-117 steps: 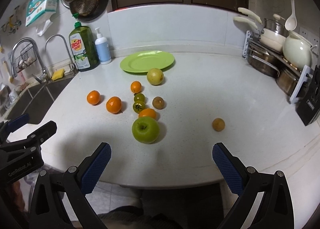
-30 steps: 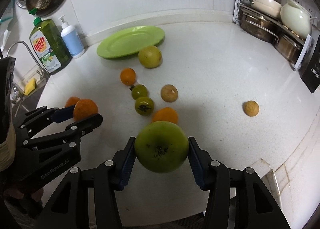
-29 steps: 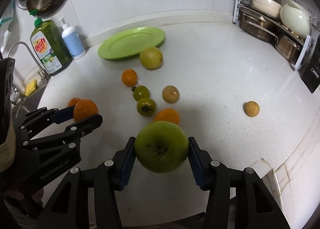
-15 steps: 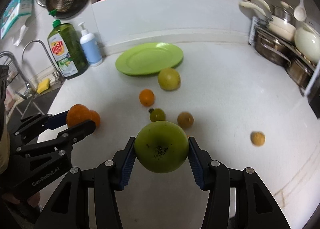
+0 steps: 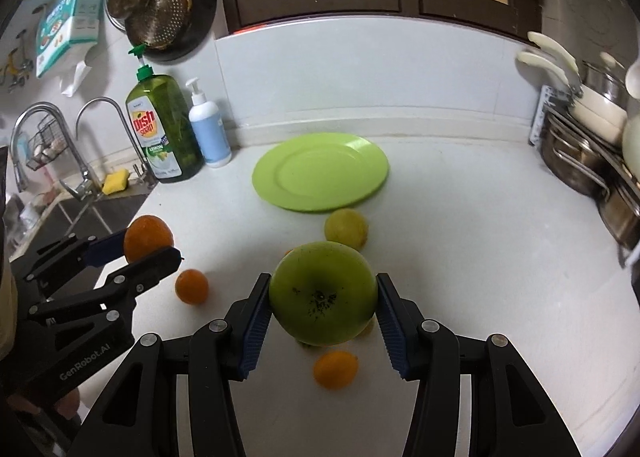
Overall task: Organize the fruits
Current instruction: 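Carry the green apple and orange toward the green plate with both grippers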
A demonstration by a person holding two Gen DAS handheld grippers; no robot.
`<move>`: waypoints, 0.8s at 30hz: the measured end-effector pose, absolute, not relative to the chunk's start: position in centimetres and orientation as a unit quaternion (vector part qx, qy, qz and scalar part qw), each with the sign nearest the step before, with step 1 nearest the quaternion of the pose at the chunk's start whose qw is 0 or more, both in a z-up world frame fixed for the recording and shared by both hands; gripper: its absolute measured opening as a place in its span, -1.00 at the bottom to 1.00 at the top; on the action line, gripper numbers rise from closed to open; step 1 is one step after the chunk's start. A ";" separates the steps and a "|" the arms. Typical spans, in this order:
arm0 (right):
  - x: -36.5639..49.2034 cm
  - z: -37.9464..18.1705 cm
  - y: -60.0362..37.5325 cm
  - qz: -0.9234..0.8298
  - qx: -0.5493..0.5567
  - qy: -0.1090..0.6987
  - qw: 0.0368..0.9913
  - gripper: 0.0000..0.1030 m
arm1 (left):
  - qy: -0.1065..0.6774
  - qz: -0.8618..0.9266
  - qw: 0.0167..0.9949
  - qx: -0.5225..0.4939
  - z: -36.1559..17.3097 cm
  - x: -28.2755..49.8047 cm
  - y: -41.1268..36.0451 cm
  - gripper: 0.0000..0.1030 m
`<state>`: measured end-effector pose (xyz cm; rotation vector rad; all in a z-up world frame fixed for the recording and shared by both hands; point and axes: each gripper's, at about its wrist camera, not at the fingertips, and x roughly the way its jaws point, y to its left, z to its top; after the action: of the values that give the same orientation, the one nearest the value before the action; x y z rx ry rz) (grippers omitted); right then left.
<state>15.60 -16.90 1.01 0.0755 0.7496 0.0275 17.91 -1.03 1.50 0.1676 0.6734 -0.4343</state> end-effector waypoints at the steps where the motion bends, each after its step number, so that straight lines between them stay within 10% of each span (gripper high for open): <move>1: 15.8 1.2 -17.1 0.016 0.035 0.365 0.930 0.00 | 0.324 -0.208 0.920 0.079 1.8 18.1 -1.2 -0.21; 24: 27.5 3.0 -19.9 0.060 0.020 0.354 0.933 0.00 | 0.330 -0.197 0.920 0.074 3.2 29.2 -4.4 -0.21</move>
<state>27.55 -19.88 3.03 0.0399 0.7251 0.1226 29.24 -4.35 3.17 0.1517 0.6783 -0.4038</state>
